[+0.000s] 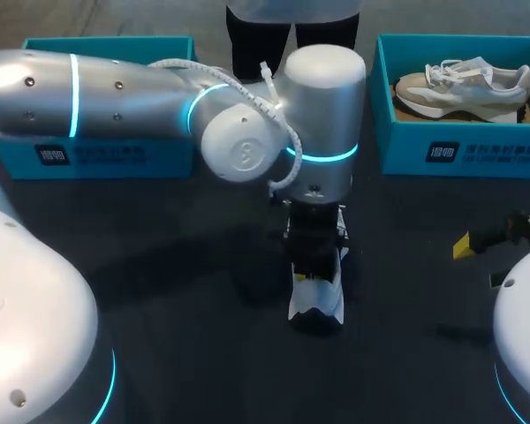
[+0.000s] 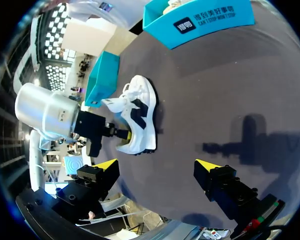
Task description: Take the shoe out of the shoebox, open the shoe tongue, remove and reinsert the insole, then place the shoe into the shoebox
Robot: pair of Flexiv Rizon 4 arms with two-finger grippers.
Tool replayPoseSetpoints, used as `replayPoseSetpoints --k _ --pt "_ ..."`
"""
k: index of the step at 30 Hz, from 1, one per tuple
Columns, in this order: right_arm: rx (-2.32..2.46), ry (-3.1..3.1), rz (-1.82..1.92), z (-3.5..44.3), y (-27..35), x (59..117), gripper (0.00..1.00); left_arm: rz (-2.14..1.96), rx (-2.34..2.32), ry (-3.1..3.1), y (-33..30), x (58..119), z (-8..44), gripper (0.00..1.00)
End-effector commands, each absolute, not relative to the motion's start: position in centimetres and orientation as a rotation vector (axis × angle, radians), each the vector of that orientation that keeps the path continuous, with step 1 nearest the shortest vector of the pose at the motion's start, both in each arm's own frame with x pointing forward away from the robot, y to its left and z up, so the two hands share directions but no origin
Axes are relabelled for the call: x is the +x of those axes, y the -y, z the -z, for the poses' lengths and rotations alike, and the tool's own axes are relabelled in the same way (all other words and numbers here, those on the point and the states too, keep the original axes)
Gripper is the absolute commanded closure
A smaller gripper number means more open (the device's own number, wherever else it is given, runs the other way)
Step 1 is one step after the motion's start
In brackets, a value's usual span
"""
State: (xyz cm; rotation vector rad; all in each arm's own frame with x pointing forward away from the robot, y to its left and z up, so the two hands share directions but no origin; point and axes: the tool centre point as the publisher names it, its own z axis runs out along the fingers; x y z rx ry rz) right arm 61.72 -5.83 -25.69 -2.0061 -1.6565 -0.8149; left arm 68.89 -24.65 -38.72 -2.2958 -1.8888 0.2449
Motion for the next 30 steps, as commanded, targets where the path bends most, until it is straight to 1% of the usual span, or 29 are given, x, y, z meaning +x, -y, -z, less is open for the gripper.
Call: replayPoseSetpoints --k 1,9,11,13,15,25,30 --pt "-2.01 1.656 0.813 25.6 5.8 61.6 0.0 -0.249 -2.288 1.883 25.2 68.3 40.2 0.91" --pt "-2.01 1.656 0.813 25.6 5.8 61.6 0.0 -0.256 -2.277 1.87 25.3 67.1 42.2 0.9" --pt "-2.01 1.656 0.813 25.6 5.8 61.6 0.0 -0.26 -2.28 1.864 25.4 66.9 42.8 0.91" --pt "-2.01 1.656 0.813 25.6 5.8 61.6 0.0 -0.268 -2.277 1.869 25.4 66.8 43.1 0.96" --pt "-2.01 1.656 0.813 25.6 5.8 61.6 0.0 -0.267 -2.279 1.87 25.4 66.7 43.2 0.96" --pt "-2.01 1.656 0.813 25.6 5.8 61.6 0.0 -0.312 -2.292 1.933 26.7 68.3 40.9 0.92" --pt "-2.01 1.656 0.813 25.6 5.8 61.6 0.0 -0.32 -2.299 1.943 26.9 68.8 39.9 0.87"
